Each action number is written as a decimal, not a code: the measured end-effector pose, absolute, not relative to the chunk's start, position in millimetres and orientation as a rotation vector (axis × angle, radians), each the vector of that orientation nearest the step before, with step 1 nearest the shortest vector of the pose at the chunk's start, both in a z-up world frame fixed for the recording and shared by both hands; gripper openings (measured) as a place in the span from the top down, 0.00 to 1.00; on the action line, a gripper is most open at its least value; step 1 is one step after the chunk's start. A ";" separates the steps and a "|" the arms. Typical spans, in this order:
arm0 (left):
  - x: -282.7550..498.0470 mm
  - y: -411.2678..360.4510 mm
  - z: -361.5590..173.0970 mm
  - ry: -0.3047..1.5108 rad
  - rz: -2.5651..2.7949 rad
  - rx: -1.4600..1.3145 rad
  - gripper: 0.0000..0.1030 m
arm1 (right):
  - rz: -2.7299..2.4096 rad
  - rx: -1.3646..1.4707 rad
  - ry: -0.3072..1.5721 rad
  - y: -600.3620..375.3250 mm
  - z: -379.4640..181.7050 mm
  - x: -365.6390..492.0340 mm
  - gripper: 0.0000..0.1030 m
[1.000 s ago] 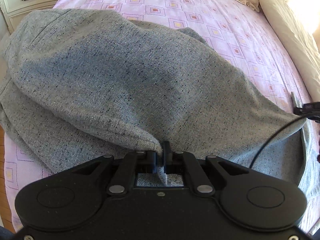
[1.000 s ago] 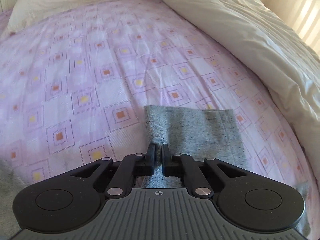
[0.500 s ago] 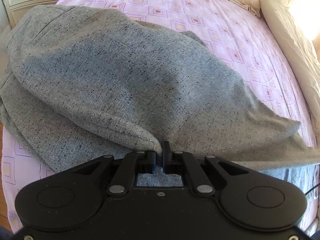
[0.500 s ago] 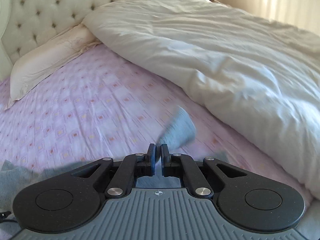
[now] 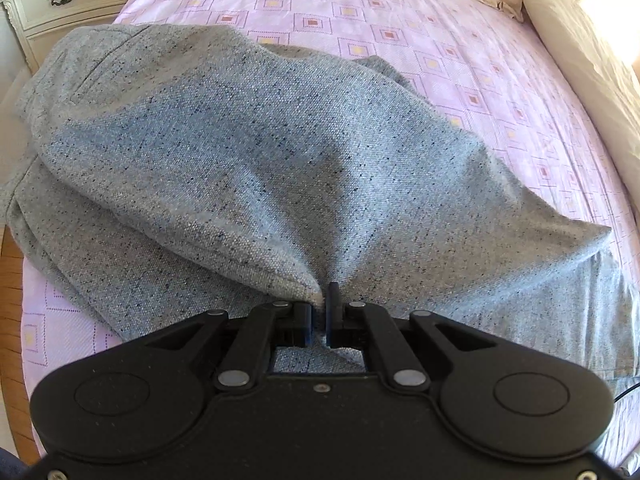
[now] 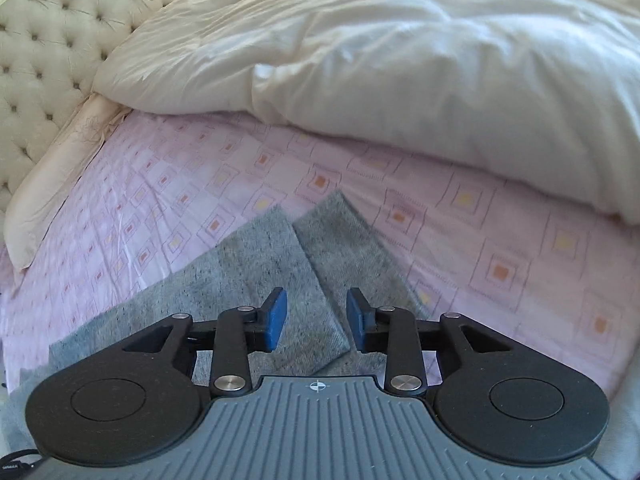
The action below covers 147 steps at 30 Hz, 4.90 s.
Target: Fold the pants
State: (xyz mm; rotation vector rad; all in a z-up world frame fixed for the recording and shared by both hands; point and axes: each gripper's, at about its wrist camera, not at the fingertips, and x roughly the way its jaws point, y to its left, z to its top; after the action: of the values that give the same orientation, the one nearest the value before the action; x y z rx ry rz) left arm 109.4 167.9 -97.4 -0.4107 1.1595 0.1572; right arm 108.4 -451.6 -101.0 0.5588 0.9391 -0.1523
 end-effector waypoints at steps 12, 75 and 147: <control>110.2 154.5 -98.9 1.142 0.190 -0.395 0.95 | -0.077 0.286 0.928 -425.7 -103.5 103.8 0.94; 67.0 126.9 -84.1 1.156 0.210 -0.408 0.94 | -0.112 -0.048 0.758 -426.3 -99.1 113.7 0.96; 87.3 382.1 -80.5 1.101 0.326 -0.430 0.37 | 1.133 -0.835 0.454 63.2 -103.0 -1.8 0.64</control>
State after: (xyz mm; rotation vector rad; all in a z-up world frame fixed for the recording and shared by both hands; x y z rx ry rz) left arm 87.3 382.1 -80.5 -0.4305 1.1013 0.3257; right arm -1.8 63.2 -103.0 -0.8355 0.4538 1.1334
